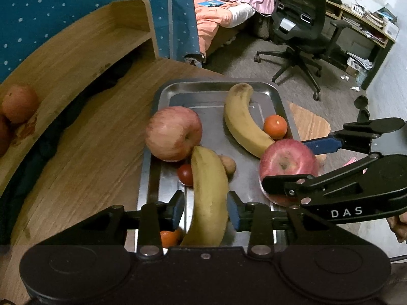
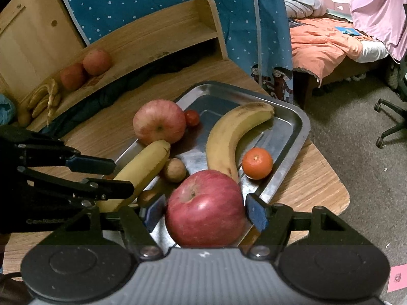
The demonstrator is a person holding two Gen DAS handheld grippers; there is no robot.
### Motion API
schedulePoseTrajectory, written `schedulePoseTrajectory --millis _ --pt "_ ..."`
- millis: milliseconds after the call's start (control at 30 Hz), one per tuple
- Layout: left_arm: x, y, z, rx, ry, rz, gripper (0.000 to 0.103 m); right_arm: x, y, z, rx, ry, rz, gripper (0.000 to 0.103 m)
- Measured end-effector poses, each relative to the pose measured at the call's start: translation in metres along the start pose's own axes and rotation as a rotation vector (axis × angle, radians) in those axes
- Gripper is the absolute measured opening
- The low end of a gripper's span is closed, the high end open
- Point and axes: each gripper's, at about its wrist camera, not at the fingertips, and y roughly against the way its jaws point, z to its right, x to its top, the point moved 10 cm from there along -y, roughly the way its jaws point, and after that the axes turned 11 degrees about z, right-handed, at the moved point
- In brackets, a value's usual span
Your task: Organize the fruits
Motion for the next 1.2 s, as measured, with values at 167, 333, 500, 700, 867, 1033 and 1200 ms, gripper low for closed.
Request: schedulePoseTrajectory --millis 167,333,500,700,867,1033,1200 --pt "0.003 0.01 -0.005 0.019 0.005 0.032 0.057 0.002 0.001 0.0 -0.016 0.002 0.011 0.078" --pt "0.004 0.017 -0.011 0.044 0.011 0.051 0.065 0.003 0.002 -0.002 -0.02 0.004 0.019 0.083" --pt "0.002 0.022 -0.023 0.076 0.03 0.06 0.074 0.005 0.006 -0.004 -0.027 0.01 0.036 0.087" --pt "-0.001 0.029 -0.043 0.125 0.059 0.07 0.089 0.007 0.01 -0.008 -0.041 0.011 0.056 0.093" --pt "-0.006 0.039 -0.059 0.154 0.072 0.088 0.096 0.007 0.014 -0.013 -0.069 -0.004 0.082 0.098" --pt "-0.012 0.053 -0.073 0.147 0.072 0.119 0.1 0.005 0.024 -0.022 -0.123 -0.02 0.115 0.1" --pt "-0.022 0.072 -0.087 0.116 0.039 0.155 0.101 0.003 0.043 -0.039 -0.201 -0.041 0.172 0.101"
